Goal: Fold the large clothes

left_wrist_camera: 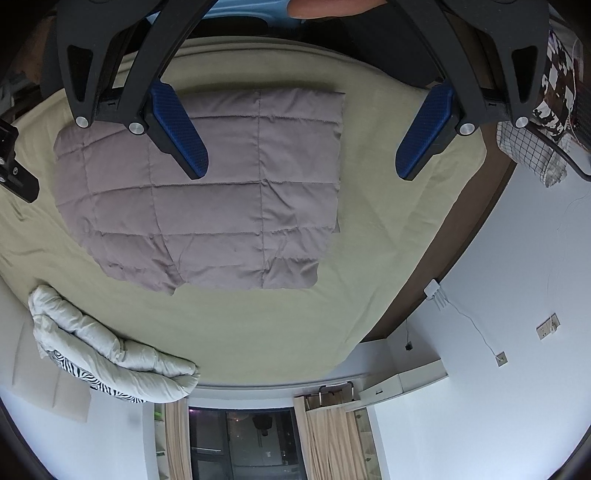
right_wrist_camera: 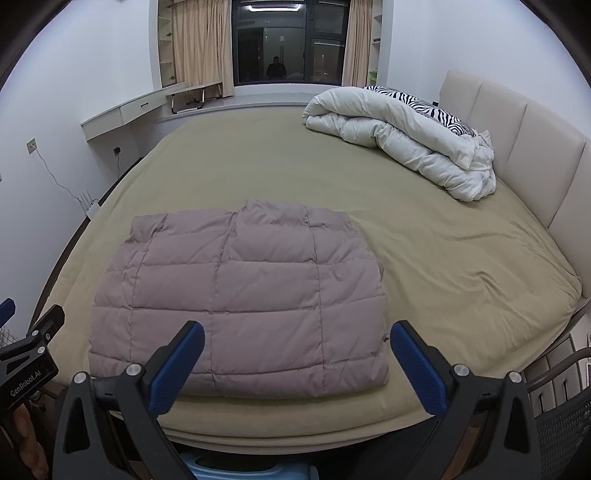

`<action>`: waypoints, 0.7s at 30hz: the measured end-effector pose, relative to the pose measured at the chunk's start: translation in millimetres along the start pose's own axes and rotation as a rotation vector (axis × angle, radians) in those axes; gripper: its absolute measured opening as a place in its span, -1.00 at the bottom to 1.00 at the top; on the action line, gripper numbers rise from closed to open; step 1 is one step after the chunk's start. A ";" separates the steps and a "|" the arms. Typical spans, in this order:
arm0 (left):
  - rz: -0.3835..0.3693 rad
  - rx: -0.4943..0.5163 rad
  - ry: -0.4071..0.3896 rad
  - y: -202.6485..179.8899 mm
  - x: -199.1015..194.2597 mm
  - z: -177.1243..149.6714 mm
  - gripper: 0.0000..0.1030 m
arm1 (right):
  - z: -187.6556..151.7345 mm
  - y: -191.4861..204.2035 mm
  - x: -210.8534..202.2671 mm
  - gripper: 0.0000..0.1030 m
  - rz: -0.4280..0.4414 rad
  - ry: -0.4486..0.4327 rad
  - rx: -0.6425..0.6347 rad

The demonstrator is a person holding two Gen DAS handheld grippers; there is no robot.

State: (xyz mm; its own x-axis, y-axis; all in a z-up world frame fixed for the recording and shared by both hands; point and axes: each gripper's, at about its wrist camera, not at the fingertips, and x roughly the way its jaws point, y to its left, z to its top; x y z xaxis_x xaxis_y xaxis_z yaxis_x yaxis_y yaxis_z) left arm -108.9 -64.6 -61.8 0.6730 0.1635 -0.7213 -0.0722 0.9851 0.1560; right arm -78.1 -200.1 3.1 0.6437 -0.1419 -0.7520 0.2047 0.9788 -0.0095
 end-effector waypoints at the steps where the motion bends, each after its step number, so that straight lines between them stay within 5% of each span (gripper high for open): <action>1: 0.001 0.001 0.001 -0.4 0.5 -0.5 1.00 | 0.0 0.2 0.2 1.00 0.000 0.000 -0.001; 21: -0.004 0.013 0.002 0.5 5.1 -1.5 1.00 | -0.9 2.1 3.1 1.00 -0.004 0.004 -0.004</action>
State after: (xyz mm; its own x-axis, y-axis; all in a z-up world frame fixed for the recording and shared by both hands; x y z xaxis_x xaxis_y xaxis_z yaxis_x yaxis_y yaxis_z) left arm -106.7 -63.2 -66.4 0.6720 0.1597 -0.7232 -0.0598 0.9850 0.1619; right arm -76.3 -198.4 0.2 0.6403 -0.1450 -0.7543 0.2042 0.9788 -0.0149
